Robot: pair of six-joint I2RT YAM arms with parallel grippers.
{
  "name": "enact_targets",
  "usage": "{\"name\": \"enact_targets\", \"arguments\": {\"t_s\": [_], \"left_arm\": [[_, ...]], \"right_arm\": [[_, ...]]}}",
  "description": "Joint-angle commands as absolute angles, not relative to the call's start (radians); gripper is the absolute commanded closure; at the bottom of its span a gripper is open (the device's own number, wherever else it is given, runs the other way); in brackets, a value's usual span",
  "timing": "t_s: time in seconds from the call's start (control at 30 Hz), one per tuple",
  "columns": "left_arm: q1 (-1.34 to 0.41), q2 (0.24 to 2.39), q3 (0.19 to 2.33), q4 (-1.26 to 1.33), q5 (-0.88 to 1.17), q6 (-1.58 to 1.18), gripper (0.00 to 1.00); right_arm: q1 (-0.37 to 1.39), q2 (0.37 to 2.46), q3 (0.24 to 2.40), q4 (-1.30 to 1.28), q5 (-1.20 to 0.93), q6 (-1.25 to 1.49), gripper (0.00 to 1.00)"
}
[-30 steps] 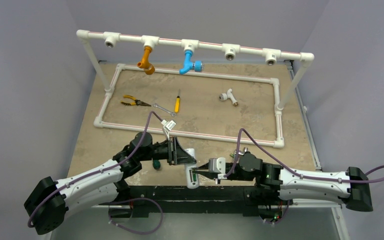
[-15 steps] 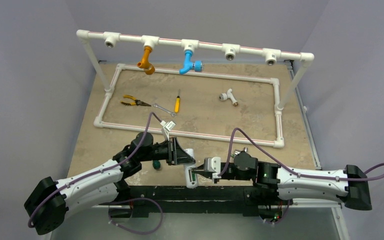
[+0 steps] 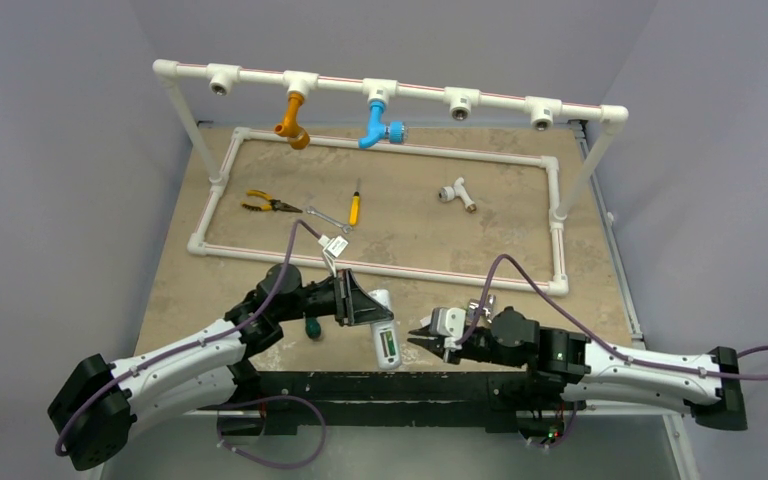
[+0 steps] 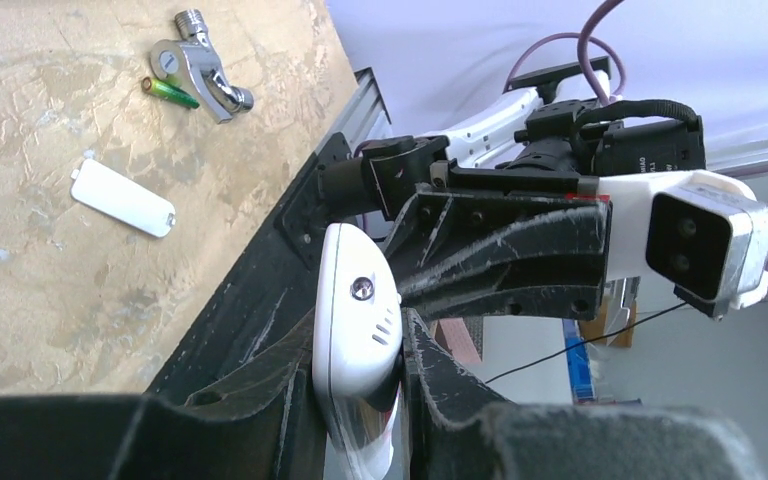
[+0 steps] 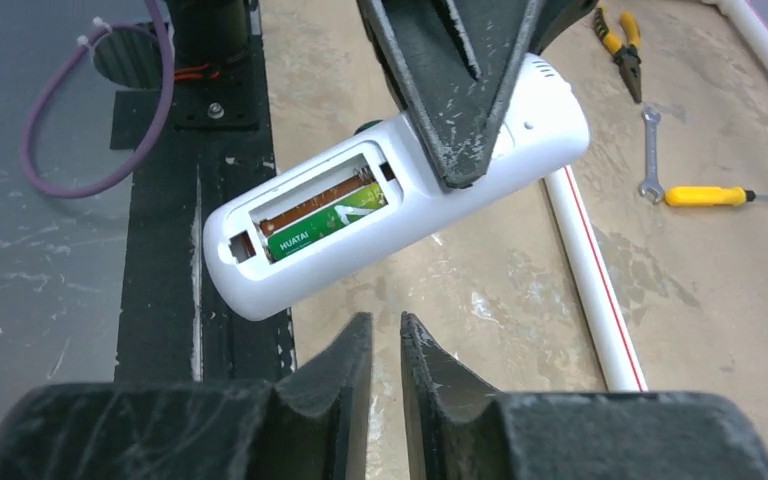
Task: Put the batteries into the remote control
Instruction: Load the battery into the remote control, then pick up the battery from the center of the board.
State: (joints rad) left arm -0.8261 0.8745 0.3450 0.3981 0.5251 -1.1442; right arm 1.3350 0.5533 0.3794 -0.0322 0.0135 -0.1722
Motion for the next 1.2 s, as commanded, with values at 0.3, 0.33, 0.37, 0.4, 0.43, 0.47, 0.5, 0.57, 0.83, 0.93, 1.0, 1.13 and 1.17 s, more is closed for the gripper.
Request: {"name": "enact_targets", "arguments": {"t_s": [0.3,0.33,0.37,0.4,0.43,0.47,0.5,0.57,0.83,0.93,1.0,1.13,1.17], "left_arm": [[-0.828,0.851,0.395,0.366,0.509,-1.066,1.00],[-0.828,0.852,0.396,0.364,0.509,-1.065,1.00],[-0.828,0.855,0.395,0.364,0.509,-1.065,1.00],[-0.828,0.859,0.396,0.364,0.510,-1.065,1.00],[-0.828,0.861,0.398,0.364,0.513,-1.065,1.00],[-0.828,0.865,0.400,0.364,0.517,-1.065,1.00],[-0.828,0.866,0.402,0.361,0.519,-1.062,1.00],[-0.828,0.863,0.402,0.356,0.519,-1.060,1.00],[-0.828,0.836,0.395,0.315,0.503,-1.054,1.00],[-0.828,0.840,0.403,0.309,0.506,-1.052,1.00],[-0.828,0.842,0.405,0.308,0.506,-1.052,1.00],[-0.828,0.845,0.409,0.308,0.506,-1.049,1.00],[-0.828,0.846,0.409,0.307,0.505,-1.048,1.00]], "right_arm": [[1.330,0.641,0.579,-0.452,0.627,0.437,0.68],[1.325,0.688,0.619,-0.507,0.643,0.462,0.64],[1.308,0.732,0.644,-0.566,0.645,0.499,0.60],[1.277,0.772,0.669,-0.618,0.623,0.548,0.57],[1.217,0.809,0.687,-0.650,0.562,0.567,0.53],[1.145,0.836,0.695,-0.666,0.484,0.576,0.49],[1.075,0.854,0.692,-0.667,0.413,0.582,0.47],[0.974,0.866,0.671,-0.647,0.326,0.601,0.45],[0.870,0.922,0.609,-0.560,0.248,0.670,0.45],[0.865,0.932,0.588,-0.490,0.200,0.682,0.46],[0.861,0.943,0.579,-0.466,0.188,0.693,0.47],[0.847,0.986,0.573,-0.511,0.230,0.731,0.49],[0.843,0.995,0.576,-0.534,0.254,0.742,0.49]]}}
